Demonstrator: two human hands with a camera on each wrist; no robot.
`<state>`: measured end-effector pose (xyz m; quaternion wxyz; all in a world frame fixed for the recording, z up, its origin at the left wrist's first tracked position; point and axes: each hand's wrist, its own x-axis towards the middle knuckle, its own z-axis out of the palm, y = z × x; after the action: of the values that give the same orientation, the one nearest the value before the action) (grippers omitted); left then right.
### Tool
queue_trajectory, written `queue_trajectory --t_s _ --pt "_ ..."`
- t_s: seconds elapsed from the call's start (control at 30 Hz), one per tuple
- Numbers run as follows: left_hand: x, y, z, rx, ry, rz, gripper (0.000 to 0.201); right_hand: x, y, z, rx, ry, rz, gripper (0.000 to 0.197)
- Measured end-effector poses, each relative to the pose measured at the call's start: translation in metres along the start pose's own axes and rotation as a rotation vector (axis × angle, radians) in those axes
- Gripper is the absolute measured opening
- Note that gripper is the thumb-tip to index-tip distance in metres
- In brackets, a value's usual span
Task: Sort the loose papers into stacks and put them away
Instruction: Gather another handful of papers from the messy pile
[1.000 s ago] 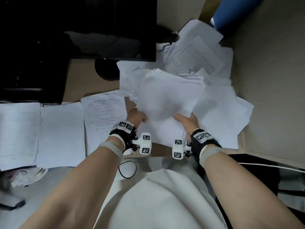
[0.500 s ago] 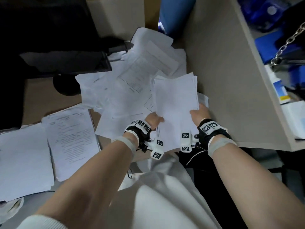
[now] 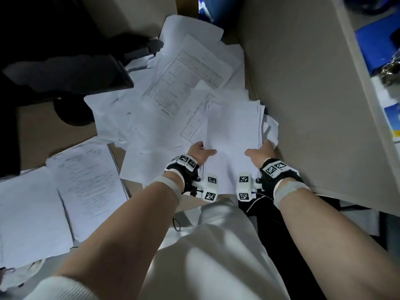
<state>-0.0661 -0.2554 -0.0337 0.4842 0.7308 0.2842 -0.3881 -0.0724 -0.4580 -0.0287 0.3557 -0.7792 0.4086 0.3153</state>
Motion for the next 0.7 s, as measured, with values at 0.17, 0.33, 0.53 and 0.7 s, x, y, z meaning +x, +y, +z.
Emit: queue_trajectory --t_s 0.17,0.33,0.53,0.7 --pt "-0.005 0.0 -0.027 0.015 0.198 -0.096 0.036 -0.008 -0.03 0.02 0.067 0.048 -0.061 0.069" --pt "-0.003 -0.009 -0.05 -0.179 0.157 -0.095 0.024 -0.021 -0.073 0.035 0.034 0.153 -0.062 0.078" --pt "-0.005 -0.017 -0.066 -0.404 0.132 -0.233 0.013 -0.019 -0.113 0.043 -0.232 0.12 -0.373 0.041" --pt "-0.007 -0.021 -0.065 -0.45 -0.047 -0.281 0.005 -0.015 -0.148 0.048 -0.377 0.145 -0.543 0.039"
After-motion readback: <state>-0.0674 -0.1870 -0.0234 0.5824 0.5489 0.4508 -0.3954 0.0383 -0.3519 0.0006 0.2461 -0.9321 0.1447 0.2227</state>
